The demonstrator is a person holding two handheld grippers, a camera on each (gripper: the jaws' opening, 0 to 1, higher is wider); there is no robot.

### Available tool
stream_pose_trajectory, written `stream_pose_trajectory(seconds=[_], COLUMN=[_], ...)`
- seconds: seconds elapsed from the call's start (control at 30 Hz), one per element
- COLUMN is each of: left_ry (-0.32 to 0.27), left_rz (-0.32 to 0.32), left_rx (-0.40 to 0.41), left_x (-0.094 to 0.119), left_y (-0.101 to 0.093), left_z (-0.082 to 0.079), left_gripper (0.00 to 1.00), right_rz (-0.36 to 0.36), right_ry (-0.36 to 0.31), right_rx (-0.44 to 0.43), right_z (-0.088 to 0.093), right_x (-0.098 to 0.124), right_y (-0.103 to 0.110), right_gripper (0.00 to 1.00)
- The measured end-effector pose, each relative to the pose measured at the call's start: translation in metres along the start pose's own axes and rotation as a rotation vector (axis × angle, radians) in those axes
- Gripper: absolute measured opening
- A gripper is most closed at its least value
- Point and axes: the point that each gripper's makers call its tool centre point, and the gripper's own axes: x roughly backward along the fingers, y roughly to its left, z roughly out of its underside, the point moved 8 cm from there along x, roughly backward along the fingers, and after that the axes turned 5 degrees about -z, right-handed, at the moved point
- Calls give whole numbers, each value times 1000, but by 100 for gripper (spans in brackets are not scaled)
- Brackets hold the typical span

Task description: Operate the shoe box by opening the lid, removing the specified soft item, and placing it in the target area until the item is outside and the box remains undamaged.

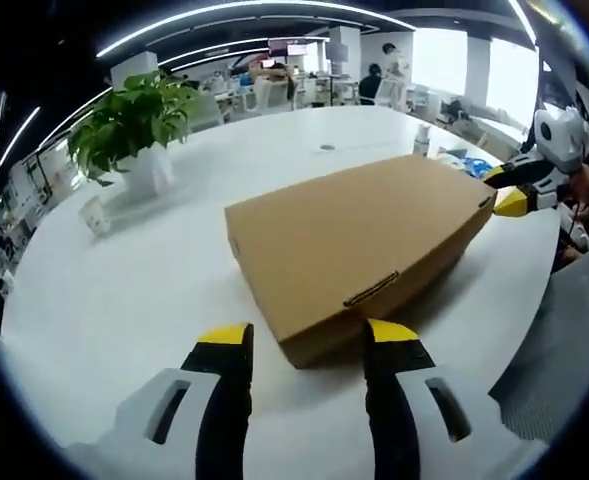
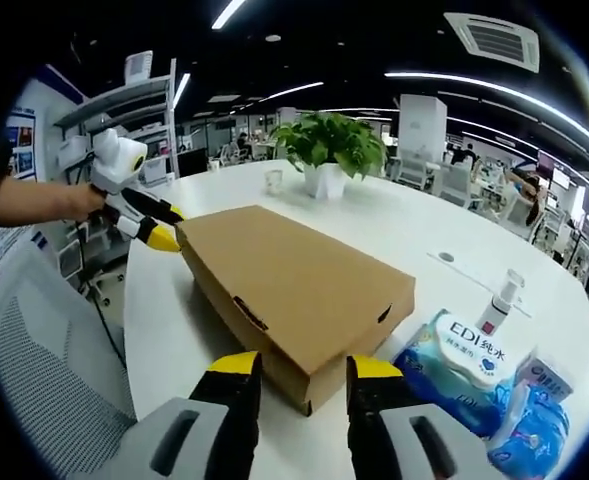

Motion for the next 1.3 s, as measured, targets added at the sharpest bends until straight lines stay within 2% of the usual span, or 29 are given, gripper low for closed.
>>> stream_pose_trajectory(seconds=[0.13,0.8,1.03,1.3], left_ry=[6,34,38,42], left_rz=[10,6,7,15], left_rx=[-19,-9,-9,-15], left_x=[-3,-15,-21,-32], left_y=[-2,-2,3,9], left_z=[0,7,2,-6], left_gripper=[38,38,38,38], right_rz=[8,33,42,49], right_ry=[6,51,64,66], right_rx=[7,-5,-1,-10], right_z=[0,9,11,5], right_x=[-1,-12,-15,-23], right_y=[0,1,0,-10], right_gripper=[28,28,27,27])
